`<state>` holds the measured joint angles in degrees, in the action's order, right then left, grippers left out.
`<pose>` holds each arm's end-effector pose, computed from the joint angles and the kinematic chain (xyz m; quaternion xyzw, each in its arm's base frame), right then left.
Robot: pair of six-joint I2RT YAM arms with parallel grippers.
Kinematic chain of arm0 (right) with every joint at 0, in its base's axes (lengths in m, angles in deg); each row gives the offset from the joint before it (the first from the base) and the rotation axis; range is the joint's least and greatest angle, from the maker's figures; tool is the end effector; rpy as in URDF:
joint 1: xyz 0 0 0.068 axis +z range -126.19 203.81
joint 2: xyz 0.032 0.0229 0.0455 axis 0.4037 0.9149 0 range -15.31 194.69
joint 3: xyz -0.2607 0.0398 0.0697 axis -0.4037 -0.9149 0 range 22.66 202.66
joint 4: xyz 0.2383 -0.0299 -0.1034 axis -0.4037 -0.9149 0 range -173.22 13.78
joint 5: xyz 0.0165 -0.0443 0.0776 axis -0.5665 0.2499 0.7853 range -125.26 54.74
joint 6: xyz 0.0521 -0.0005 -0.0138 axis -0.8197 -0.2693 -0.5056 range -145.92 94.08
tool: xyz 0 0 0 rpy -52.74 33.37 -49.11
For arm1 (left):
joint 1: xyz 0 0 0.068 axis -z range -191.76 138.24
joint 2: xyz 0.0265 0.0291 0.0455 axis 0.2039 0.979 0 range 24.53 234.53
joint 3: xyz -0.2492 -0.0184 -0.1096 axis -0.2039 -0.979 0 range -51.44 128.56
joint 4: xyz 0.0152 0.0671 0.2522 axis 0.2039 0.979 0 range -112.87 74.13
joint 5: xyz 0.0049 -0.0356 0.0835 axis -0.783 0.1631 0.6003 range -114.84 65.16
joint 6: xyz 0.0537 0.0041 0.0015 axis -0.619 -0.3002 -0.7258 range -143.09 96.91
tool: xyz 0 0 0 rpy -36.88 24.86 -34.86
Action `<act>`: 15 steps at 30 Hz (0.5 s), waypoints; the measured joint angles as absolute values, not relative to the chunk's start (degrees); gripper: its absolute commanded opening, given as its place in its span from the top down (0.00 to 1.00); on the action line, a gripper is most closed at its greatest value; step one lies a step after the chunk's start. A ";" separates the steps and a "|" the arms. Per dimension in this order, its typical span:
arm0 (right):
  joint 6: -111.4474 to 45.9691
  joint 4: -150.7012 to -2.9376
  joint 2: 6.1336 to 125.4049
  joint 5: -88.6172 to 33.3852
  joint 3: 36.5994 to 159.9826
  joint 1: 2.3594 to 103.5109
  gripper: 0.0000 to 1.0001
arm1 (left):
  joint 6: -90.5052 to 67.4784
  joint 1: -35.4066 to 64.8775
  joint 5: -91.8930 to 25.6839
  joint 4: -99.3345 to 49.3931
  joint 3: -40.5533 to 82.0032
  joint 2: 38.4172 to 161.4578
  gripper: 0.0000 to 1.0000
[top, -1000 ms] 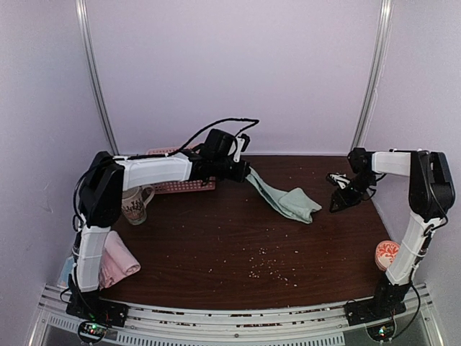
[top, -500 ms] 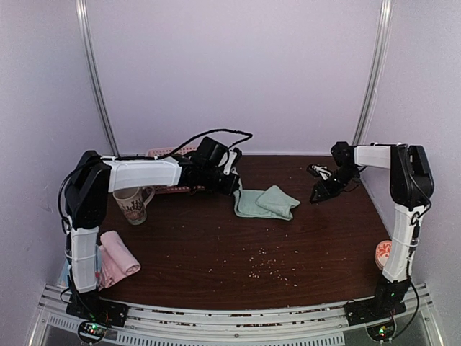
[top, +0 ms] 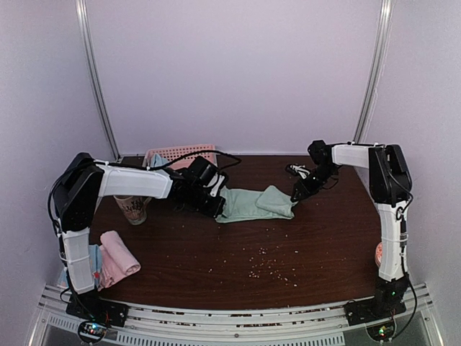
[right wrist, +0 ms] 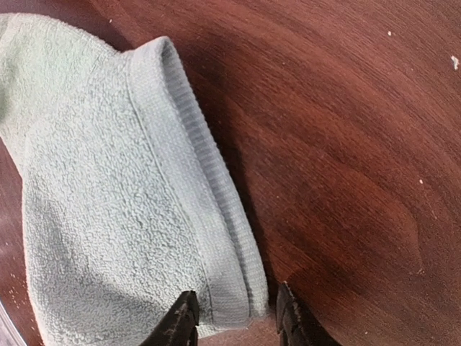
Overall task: Roll the towels
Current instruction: Pick up the towel from the center of the board.
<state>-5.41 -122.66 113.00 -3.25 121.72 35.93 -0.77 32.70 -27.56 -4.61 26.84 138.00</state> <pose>0.4385 0.1135 0.1524 -0.3009 0.9057 0.2640 0.1395 0.3023 -0.2990 0.1755 0.1896 0.9302 -0.1914 0.2494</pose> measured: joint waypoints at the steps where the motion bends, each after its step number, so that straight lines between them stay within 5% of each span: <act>1: -5.41 -122.72 113.00 -3.44 121.72 35.99 0.72 | -0.61 32.70 -27.13 -4.61 26.84 138.00 0.92; 6: -5.72 -122.88 113.09 -4.12 121.72 36.08 0.87 | -0.39 32.70 -24.92 -4.56 26.84 138.00 0.83; 15: -6.66 -122.72 112.87 -4.80 122.12 36.12 0.93 | -1.07 31.76 -23.63 -4.78 27.05 138.85 0.98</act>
